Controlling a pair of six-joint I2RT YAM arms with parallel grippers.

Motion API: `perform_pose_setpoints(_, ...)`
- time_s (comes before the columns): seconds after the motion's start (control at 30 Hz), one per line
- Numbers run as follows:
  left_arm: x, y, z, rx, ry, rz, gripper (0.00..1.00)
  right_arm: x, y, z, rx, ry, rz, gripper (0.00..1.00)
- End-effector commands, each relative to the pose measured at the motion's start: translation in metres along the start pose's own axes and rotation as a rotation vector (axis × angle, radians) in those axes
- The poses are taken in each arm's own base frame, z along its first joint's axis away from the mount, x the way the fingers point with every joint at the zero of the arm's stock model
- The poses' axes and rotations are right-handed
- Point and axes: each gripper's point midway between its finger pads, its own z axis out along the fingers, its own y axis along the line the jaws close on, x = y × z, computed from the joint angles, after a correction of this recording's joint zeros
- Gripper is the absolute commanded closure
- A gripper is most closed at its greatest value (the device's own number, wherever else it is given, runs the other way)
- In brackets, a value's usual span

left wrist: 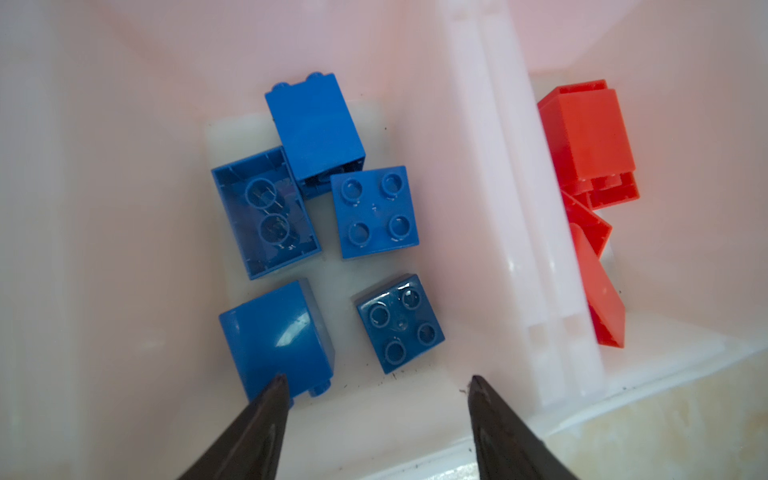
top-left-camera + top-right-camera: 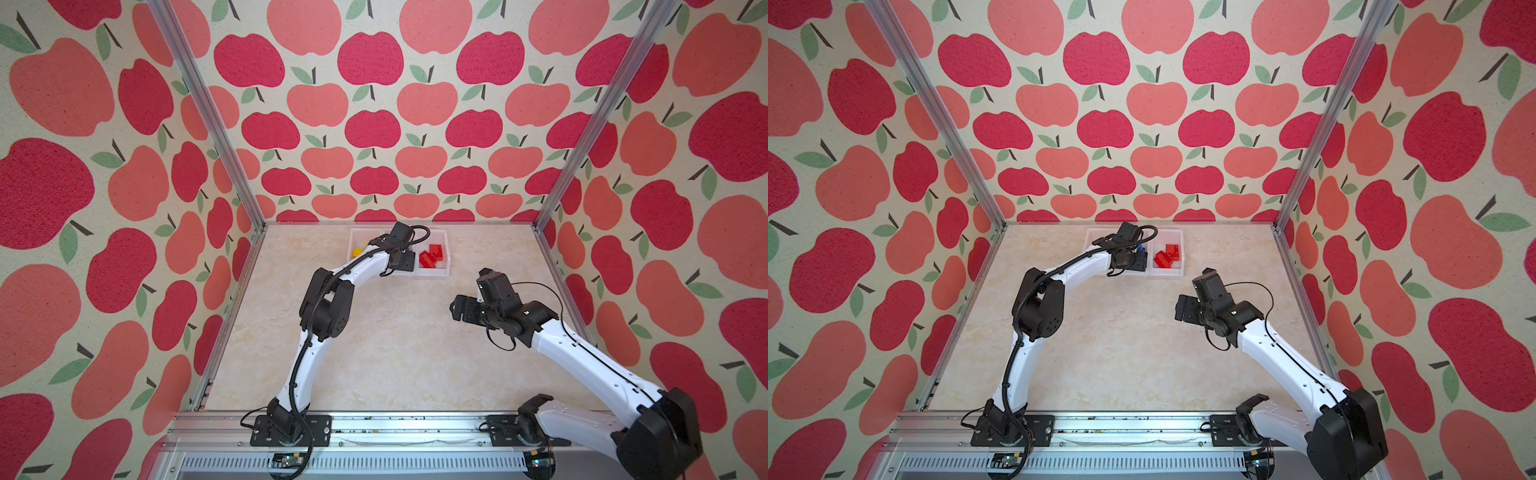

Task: Sort the legos into containers by color

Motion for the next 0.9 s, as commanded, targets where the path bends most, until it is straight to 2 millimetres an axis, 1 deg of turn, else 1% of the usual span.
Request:
perform_pose_setpoints(0.0, -0.022, -0.007, -0.022, 0.0, -0.081, 0.024, 0.25, 0.004, -0.007, -0.004, 0.021, 0.005, 0.016, 0.1)
perform_pose_setpoints(0.17, -0.032, -0.01, -0.045, -0.005, -0.141, 0.039, 0.22, 0.003, -0.008, -0.005, 0.026, 0.001, 0.003, 0.09)
perform_pose_setpoints(0.3, -0.035, -0.015, -0.072, 0.002, -0.201, 0.055, 0.19, -0.002, -0.008, -0.007, 0.038, -0.007, -0.023, 0.09)
perform_pose_setpoints(0.47, -0.029, -0.012, -0.107, -0.004, -0.259, 0.066, 0.15, -0.012, -0.01, -0.01, 0.061, -0.025, -0.071, 0.07)
perform_pose_setpoints(0.67, -0.006, 0.01, -0.147, -0.042, -0.307, 0.05, 0.11, -0.027, -0.014, -0.012, 0.075, -0.059, -0.131, 0.02)
perform_pose_setpoints(0.73, 0.003, 0.02, -0.159, -0.061, -0.32, 0.042, 0.08, -0.032, -0.016, -0.011, 0.085, -0.065, -0.156, 0.01)
perform_pose_setpoints(0.87, 0.022, 0.047, -0.182, -0.11, -0.339, 0.01, 0.02, -0.041, -0.017, -0.009, 0.097, -0.082, -0.209, 0.01)
